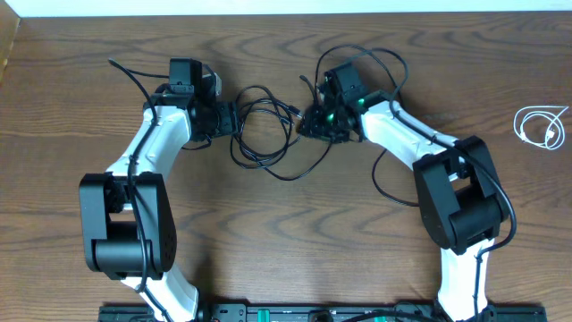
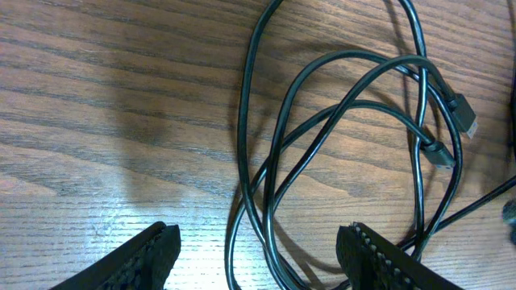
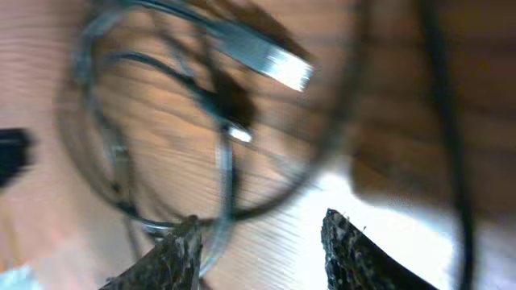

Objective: Untangle cables

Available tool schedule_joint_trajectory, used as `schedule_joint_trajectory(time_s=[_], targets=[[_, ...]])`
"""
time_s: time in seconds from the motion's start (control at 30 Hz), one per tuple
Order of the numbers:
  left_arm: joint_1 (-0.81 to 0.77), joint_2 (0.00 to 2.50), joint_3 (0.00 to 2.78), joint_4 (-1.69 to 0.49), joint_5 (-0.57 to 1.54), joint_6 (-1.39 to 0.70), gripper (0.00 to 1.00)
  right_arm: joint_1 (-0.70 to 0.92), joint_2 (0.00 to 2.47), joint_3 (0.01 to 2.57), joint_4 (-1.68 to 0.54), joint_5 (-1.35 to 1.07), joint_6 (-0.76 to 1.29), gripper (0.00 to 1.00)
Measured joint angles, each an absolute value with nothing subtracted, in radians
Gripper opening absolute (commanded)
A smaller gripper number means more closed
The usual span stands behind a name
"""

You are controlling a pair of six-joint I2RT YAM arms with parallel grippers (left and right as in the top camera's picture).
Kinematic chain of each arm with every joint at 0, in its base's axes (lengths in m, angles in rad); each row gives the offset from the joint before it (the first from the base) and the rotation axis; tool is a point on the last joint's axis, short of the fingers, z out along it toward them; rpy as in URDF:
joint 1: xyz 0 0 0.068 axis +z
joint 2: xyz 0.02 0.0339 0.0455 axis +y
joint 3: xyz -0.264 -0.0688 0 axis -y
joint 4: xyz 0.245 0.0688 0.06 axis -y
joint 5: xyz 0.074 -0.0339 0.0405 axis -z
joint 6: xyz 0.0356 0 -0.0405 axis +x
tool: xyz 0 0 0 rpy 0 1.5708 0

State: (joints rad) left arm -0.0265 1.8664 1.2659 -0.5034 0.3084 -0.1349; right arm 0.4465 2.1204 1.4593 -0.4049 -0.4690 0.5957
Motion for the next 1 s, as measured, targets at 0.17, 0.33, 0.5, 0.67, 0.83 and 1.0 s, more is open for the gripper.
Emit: schedule_joint_trajectory(time_s=[0.17, 0.33, 0.5, 0.67, 0.83, 1.0], targets=[[-0.027, 1.866, 1.266, -0.504, 0.308, -0.135, 0.56, 0.453, 2.12, 1.46, -0.308, -0.541, 0.565, 0.49], [-0.027, 1.866, 1.266, -0.503, 0.308, -0.134, 0.15, 0.497, 2.12, 1.459, -0.266, -0.516, 0.551, 0.29], [-0.027, 1.866, 1.266, -0.504, 0.276, -0.159, 0.08, 0.57, 2.121, 1.459, -0.199, -0.443, 0.515, 0.31], [-0.018, 1.866, 1.266, -0.54, 0.141, -0.27, 0.13, 0.642, 2.121, 1.459, -0.15, -0.405, 0.436, 0.41], [0.007, 1.866, 1.266, -0.544, 0.091, -0.321, 0.36, 0.715, 2.121, 1.459, -0.151, -0.352, 0.405, 0.47], [0.016, 1.866, 1.266, -0.548, 0.072, -0.338, 0.36, 0.78, 2.121, 1.459, -0.126, -0.257, 0.36, 0.4]])
